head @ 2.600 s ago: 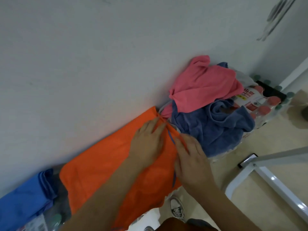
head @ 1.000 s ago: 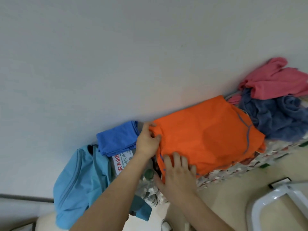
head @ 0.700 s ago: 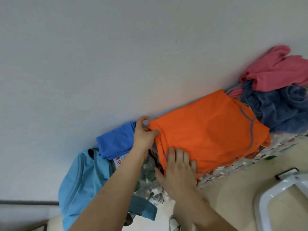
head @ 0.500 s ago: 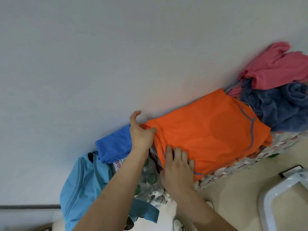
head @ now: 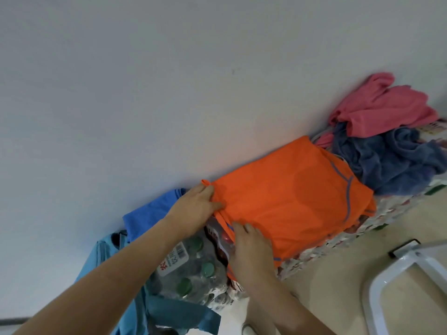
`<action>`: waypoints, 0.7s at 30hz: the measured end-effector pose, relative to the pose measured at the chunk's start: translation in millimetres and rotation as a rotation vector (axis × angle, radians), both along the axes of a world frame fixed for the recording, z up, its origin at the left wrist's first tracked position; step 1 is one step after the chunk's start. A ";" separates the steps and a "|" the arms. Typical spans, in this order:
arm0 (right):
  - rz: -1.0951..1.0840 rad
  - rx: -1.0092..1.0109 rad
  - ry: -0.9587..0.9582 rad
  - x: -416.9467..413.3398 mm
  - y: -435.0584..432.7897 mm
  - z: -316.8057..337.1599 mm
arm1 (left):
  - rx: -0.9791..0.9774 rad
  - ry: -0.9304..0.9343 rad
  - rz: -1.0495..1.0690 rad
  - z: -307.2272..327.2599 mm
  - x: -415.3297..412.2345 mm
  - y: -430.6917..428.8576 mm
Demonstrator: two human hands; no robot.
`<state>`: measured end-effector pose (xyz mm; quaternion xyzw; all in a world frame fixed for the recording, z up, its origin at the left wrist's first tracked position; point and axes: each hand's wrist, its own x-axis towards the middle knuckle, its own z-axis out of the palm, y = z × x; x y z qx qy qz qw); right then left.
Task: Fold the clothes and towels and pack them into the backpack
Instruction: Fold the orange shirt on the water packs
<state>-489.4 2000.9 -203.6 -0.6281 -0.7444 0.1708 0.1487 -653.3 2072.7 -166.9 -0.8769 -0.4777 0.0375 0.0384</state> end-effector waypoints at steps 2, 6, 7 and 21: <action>0.039 -0.022 0.033 1.9 -1.6 5.8 | -0.026 0.019 0.023 6.4 -5.1 0.6; 0.125 -0.133 0.147 2.2 -5.5 15.2 | -0.006 0.134 -0.006 16.3 -11.7 -8.1; 0.126 -0.153 0.178 1.3 -6.6 17.6 | 0.000 0.124 -0.009 18.3 -15.4 -10.7; -0.126 -0.670 0.971 27.9 -2.2 61.5 | -0.066 -0.292 0.174 47.0 -8.7 -3.0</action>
